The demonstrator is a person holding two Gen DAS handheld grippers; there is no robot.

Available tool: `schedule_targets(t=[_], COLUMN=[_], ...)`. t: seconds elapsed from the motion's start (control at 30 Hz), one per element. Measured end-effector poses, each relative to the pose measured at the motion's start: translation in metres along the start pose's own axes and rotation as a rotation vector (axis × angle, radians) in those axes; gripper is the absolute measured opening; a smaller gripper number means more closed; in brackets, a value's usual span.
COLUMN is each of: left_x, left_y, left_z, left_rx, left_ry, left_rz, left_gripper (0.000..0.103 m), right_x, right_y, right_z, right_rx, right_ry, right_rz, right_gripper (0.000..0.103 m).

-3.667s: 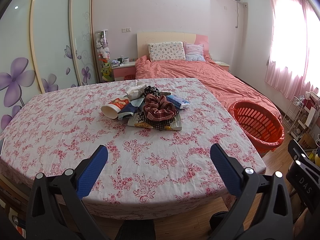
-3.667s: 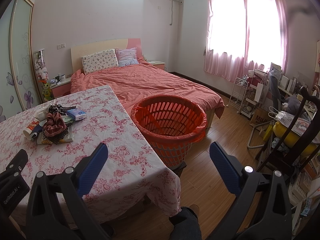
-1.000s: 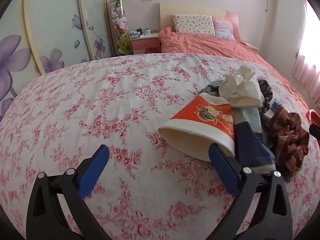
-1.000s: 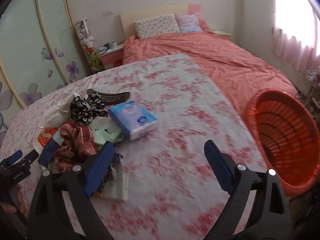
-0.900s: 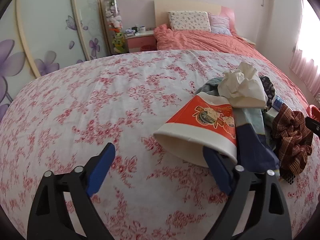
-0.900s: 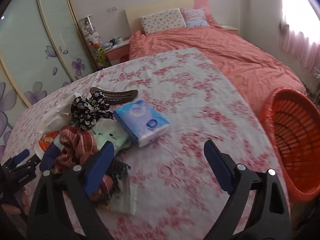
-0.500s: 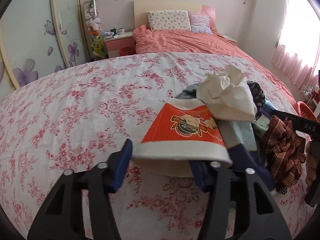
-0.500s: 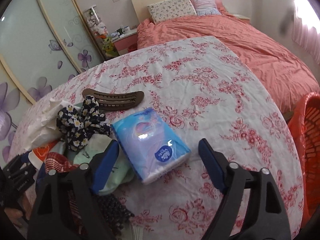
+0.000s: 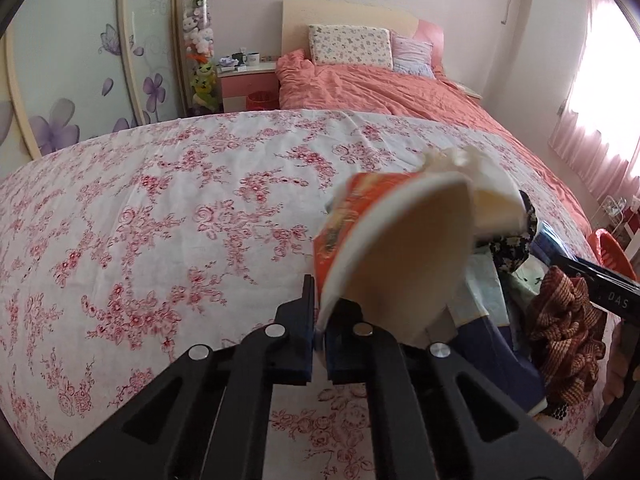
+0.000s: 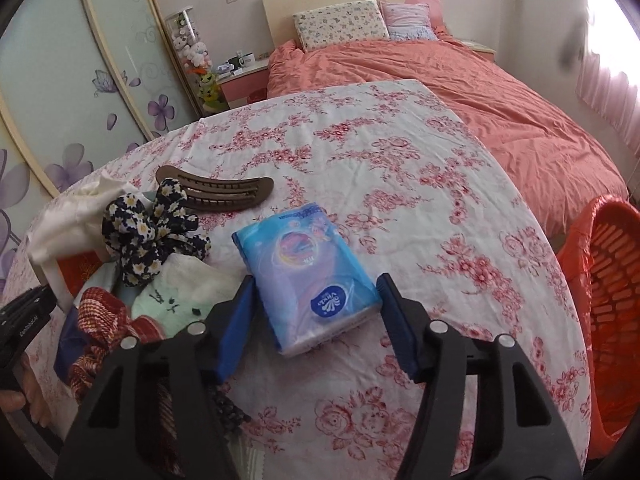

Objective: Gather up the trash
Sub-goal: 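Grasp the paper cup with the left tool while the right tool grasps the tissue pack, then carry both items to the orange basket and open both tools to drop them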

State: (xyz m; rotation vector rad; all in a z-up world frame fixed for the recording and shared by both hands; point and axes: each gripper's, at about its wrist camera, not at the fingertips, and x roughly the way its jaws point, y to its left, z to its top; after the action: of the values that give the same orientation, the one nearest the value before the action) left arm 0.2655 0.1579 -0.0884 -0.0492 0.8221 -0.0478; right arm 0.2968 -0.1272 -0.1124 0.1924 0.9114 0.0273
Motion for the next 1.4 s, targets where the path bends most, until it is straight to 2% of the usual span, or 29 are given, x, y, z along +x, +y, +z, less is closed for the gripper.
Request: schedule_targets(t=[0.33, 0.63, 0.83, 1.03, 1.4], left_x=[-0.039, -0.086, -0.105, -0.111, -0.096], left_y=[0.016, -0.009, -0.049, -0.102, -0.216], left_z=[0.0, 0.012, 0.013, 0.012, 0.009], left_rx=[-0.065, -0.031, 0.023, 0.078, 0.163], left_ry=[-0.069, -0.148, -0.164, -0.171, -0.124], left_rz=[0.05, 0.03, -0.025, -0.114, -0.309], left_gripper=[0.004, 0.004, 0.004, 0.004, 0.004], right_x=[-0.042, -0.11, -0.154, -0.188, -0.222], right_y=[-0.017, -0.028, -0.049, -0.075, -0.16], right_z=[-0.009, -0.013, -0.021, -0.032, -0.046], right_rx=[0.045, 0.058, 0.087, 0.116, 0.255], right_ry=[-0.049, -0.168, -0.237, -0.293, -0.334], right_rz=[-0.019, -0.039, -0.066, -0.123, -0.21], right_gripper=[0.058, 0.058, 0.058, 0.058, 0.058])
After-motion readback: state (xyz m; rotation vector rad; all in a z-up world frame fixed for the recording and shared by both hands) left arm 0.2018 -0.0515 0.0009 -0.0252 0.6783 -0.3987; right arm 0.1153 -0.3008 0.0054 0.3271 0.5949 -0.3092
